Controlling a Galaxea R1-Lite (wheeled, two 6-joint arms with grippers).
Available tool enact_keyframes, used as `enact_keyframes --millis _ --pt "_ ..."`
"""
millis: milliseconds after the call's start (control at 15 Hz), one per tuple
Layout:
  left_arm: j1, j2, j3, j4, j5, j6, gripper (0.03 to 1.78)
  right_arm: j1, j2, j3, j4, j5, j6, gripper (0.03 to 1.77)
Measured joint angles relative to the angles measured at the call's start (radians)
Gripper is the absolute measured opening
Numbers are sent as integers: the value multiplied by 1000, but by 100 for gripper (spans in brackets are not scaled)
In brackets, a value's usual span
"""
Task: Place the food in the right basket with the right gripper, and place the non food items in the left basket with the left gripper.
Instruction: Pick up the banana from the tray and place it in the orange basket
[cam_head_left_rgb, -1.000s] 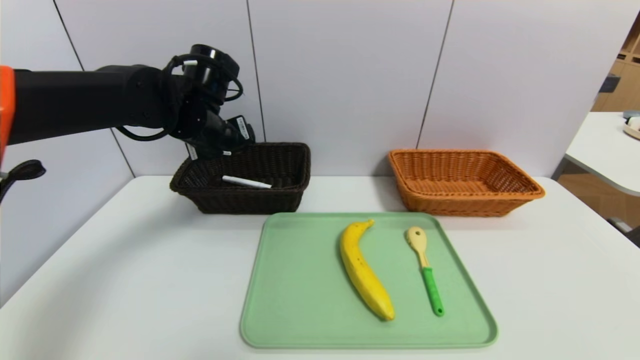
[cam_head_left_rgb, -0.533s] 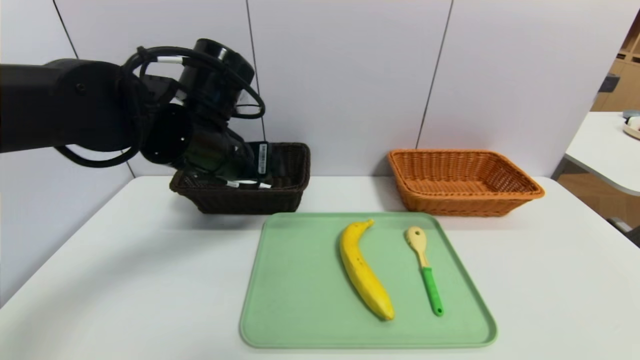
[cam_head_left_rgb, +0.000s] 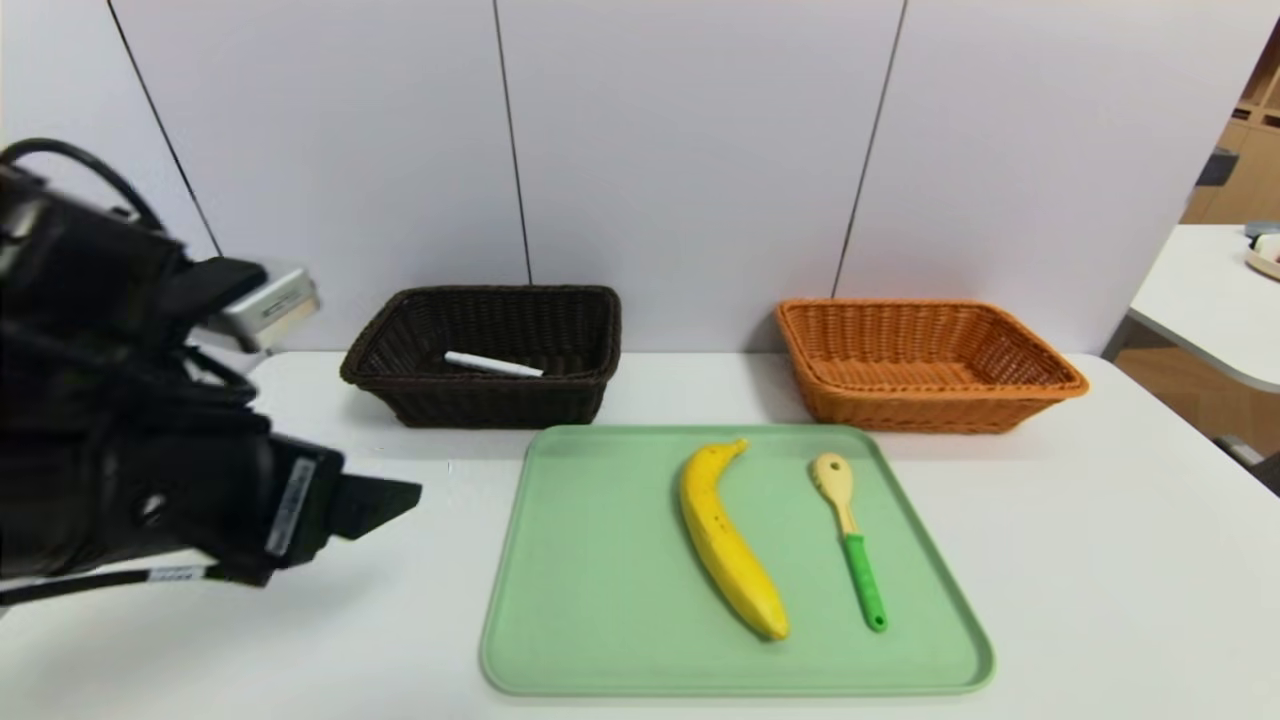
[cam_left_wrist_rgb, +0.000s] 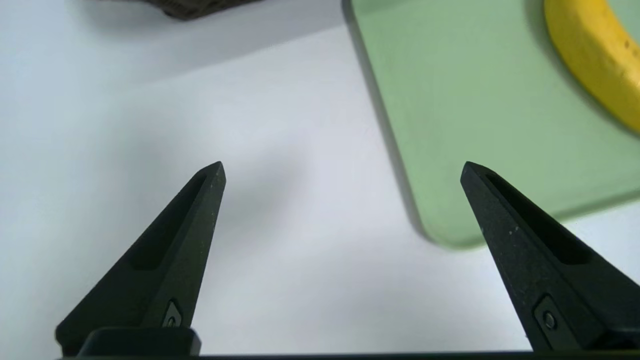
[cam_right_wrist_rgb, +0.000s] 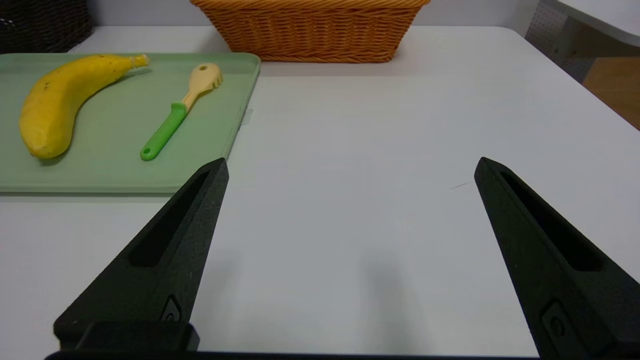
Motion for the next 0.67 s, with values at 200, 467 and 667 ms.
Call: enact_keyframes --millis 200,467,667 --pt "89 -226 175 -20 -4 97 167 0 0 0 0 0 0 170" --pt "304 -478 416 -204 -136 244 169 0 0 0 0 0 0 170" --pt "444 -637 561 -345 -301 263 169 0 0 0 0 0 0 170"
